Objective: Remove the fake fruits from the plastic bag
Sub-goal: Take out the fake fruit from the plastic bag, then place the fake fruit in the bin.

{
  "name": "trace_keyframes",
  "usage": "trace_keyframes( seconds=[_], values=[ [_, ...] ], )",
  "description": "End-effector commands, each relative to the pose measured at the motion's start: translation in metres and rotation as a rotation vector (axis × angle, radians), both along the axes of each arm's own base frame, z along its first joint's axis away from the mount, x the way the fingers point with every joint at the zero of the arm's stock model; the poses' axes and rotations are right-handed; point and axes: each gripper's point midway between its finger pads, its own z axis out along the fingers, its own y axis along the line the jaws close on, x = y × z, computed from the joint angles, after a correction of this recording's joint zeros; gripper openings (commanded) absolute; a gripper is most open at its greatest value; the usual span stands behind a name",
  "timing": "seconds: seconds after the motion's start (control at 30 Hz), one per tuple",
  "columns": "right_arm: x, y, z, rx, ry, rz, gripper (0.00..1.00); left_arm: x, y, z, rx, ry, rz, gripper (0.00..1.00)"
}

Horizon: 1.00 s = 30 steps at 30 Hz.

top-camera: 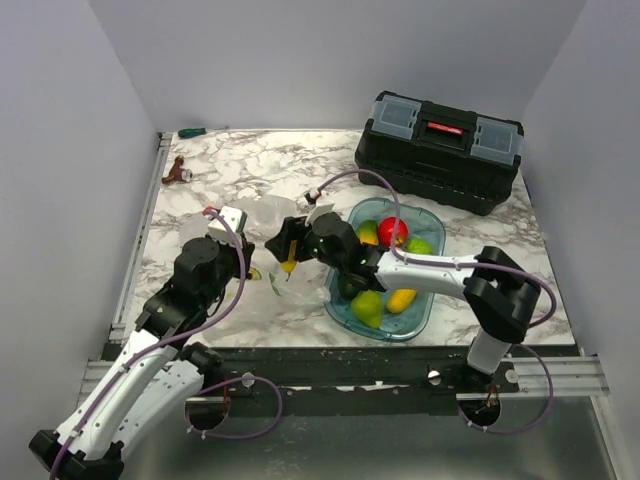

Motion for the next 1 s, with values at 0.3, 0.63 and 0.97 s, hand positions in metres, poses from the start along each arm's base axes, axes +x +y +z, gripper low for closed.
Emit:
trace_keyframes(
  seconds=[0.3,0.63,0.97],
  values=[
    [-0.009,-0.080,0.085,0.034,-0.121,-0.144,0.01,0.002,0.005,-0.006,0.031,0.005,0.022,0.00],
    [-0.039,-0.182,0.046,-0.163,0.022,-0.357,0.01,0.006,0.009,-0.004,0.032,0.037,0.061,0.00],
    [-0.117,-0.251,-0.001,-0.336,0.375,-0.370,0.06,0.003,0.006,0.001,0.009,0.031,0.044,0.00]
  ],
)
